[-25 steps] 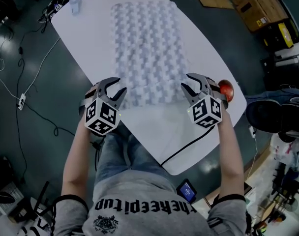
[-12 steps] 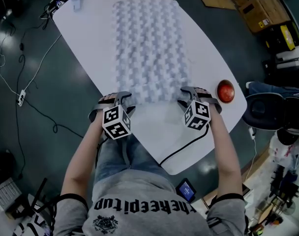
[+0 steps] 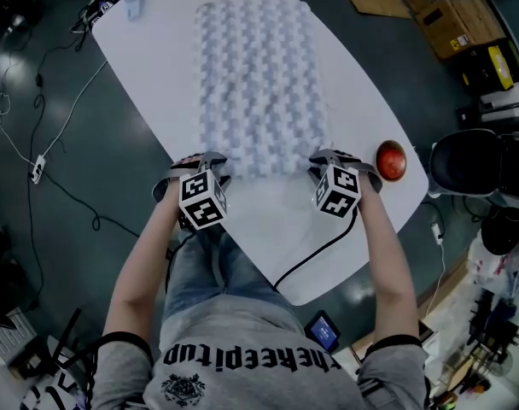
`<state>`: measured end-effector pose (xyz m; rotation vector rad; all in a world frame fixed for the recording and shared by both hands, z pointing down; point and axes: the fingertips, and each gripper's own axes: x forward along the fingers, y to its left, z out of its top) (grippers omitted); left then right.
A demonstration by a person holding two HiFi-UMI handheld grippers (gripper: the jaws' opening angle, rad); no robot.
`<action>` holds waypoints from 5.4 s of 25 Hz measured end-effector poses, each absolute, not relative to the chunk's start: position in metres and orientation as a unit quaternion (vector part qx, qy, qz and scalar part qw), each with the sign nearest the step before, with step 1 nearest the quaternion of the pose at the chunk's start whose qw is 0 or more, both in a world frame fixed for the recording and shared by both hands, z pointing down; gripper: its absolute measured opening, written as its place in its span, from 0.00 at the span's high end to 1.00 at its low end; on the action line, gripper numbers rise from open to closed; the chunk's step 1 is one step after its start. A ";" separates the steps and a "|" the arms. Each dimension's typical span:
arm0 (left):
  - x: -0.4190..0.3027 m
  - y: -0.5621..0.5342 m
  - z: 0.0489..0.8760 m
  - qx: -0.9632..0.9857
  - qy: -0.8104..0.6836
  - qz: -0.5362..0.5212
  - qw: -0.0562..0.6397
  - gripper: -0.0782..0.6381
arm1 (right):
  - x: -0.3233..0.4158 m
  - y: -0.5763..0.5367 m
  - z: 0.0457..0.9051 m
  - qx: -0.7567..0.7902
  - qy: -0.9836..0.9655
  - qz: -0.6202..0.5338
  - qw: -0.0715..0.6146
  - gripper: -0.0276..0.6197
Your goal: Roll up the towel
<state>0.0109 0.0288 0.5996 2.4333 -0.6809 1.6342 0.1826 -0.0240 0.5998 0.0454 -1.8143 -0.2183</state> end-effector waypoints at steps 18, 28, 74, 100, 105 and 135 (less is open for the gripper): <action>0.005 0.104 0.595 0.829 -0.120 0.533 0.119 0.78 | 0.186 0.065 0.584 -0.035 -0.797 0.017 0.603 0.90; -0.003 0.071 0.580 0.840 -0.124 0.516 0.113 0.78 | 0.175 0.016 0.568 0.036 -0.807 -0.002 0.589 0.90; 0.009 0.006 0.541 0.871 -0.179 0.457 0.003 0.59 | 0.128 -0.026 0.537 0.097 -0.860 -0.042 0.500 0.66; -0.016 -0.007 0.583 0.830 -0.225 0.507 -0.063 0.60 | 0.150 -0.064 0.597 0.123 -0.782 -0.143 0.594 0.79; -0.021 -0.004 0.588 0.836 -0.233 0.492 -0.067 0.58 | 0.147 -0.065 0.600 0.121 -0.785 -0.141 0.591 0.79; -0.032 0.084 0.584 0.837 -0.159 0.511 0.112 0.85 | 0.144 0.055 0.582 0.056 -0.807 -0.015 0.587 0.89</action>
